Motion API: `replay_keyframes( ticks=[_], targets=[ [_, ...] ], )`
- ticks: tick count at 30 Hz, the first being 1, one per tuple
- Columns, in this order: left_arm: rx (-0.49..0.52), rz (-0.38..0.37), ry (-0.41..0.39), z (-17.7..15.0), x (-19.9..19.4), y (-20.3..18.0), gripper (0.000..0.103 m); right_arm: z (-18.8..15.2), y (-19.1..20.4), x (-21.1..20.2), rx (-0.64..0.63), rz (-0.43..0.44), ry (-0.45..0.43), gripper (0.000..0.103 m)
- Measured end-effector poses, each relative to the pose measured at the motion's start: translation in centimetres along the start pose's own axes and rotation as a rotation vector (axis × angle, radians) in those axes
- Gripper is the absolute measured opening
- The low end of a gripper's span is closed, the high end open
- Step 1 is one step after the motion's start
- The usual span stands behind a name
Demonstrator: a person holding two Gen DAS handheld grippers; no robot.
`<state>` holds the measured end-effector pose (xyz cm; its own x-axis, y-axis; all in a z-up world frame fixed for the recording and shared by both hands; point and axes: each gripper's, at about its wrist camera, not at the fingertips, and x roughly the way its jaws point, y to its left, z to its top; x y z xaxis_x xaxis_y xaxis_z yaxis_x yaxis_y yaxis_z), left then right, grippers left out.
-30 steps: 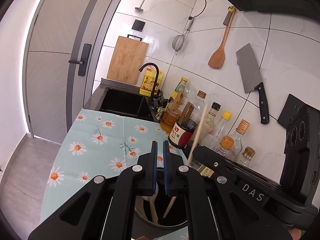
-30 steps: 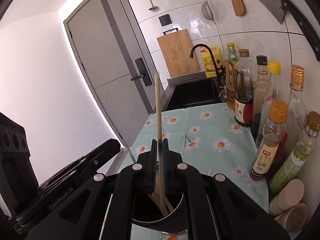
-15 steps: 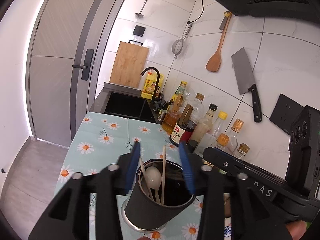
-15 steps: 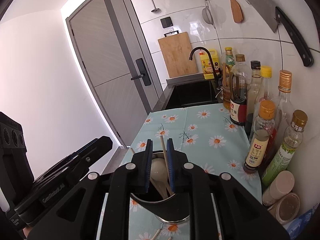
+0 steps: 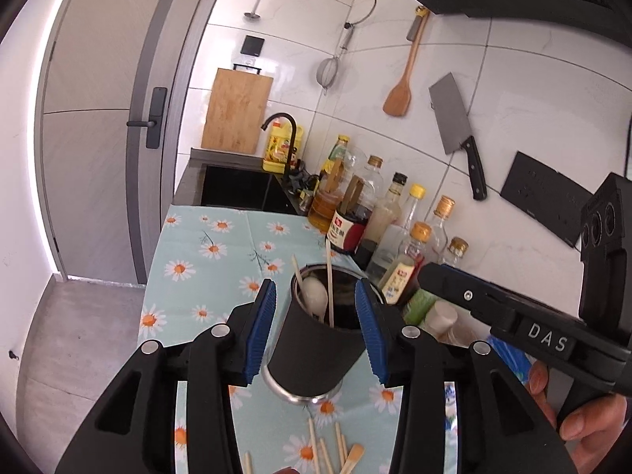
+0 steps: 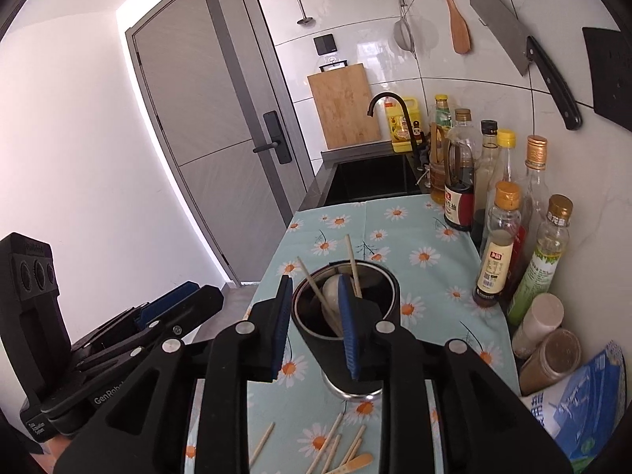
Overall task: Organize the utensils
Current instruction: 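Move both tools back over the remaining utensils on the table, then lower the left gripper onto a single wooden chopstick and close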
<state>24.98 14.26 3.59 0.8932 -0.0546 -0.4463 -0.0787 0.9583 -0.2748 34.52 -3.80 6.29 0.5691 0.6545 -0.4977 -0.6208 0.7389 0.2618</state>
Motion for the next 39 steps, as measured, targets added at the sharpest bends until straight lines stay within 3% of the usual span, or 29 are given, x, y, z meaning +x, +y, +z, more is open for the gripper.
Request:
replay_keyframes(
  ticks=[12,19,32,39],
  targets=[
    [0.087,-0.094,0.199,-4.8,-2.3,1.0,0.041,-4.4,2.0,-2.1,0.036,-0.071,0.047,0.034],
    [0.093,-0.117,0.35,-7.8,-2.9,1.7,0.041,-6.9,1.6,-2.2,0.092,-0.063,0.171,0.036],
    [0.035,-0.086,0.621,-13.3,-0.3,4.0,0.041,-12.6,-1.8,0.4,0.312,0.019,0.42,0.036],
    [0.051,-0.041,0.723,-14.9,1.5,4.1,0.041,-15.0,-3.0,1.5,0.41,0.053,0.469,0.036]
  ],
)
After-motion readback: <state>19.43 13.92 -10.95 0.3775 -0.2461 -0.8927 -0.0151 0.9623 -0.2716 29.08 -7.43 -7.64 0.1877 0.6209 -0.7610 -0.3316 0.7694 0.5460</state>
